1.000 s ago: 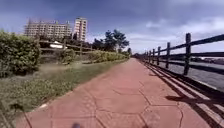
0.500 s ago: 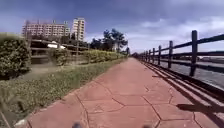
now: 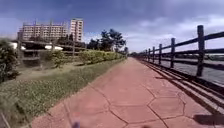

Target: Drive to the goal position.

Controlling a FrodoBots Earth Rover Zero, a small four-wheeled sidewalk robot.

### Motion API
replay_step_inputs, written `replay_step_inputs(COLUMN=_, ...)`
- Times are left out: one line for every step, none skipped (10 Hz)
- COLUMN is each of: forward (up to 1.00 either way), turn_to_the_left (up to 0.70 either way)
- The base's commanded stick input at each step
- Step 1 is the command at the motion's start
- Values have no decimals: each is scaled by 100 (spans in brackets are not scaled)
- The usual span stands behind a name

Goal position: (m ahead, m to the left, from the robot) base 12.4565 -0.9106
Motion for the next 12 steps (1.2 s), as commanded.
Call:
replay_step_inputs(forward=70, turn_to_the_left=0)
replay_step_inputs(forward=70, turn_to_the_left=0)
replay_step_inputs(forward=70, turn_to_the_left=0)
replay_step_inputs(forward=70, turn_to_the_left=0)
replay_step_inputs(forward=70, turn_to_the_left=0)
replay_step_inputs(forward=70, turn_to_the_left=0)
replay_step_inputs(forward=70, turn_to_the_left=0)
replay_step_inputs(forward=70, turn_to_the_left=0)
replay_step_inputs(forward=70, turn_to_the_left=0)
replay_step_inputs(forward=70, turn_to_the_left=0)
replay_step_inputs(forward=70, turn_to_the_left=-18)
replay_step_inputs(forward=70, turn_to_the_left=-35)
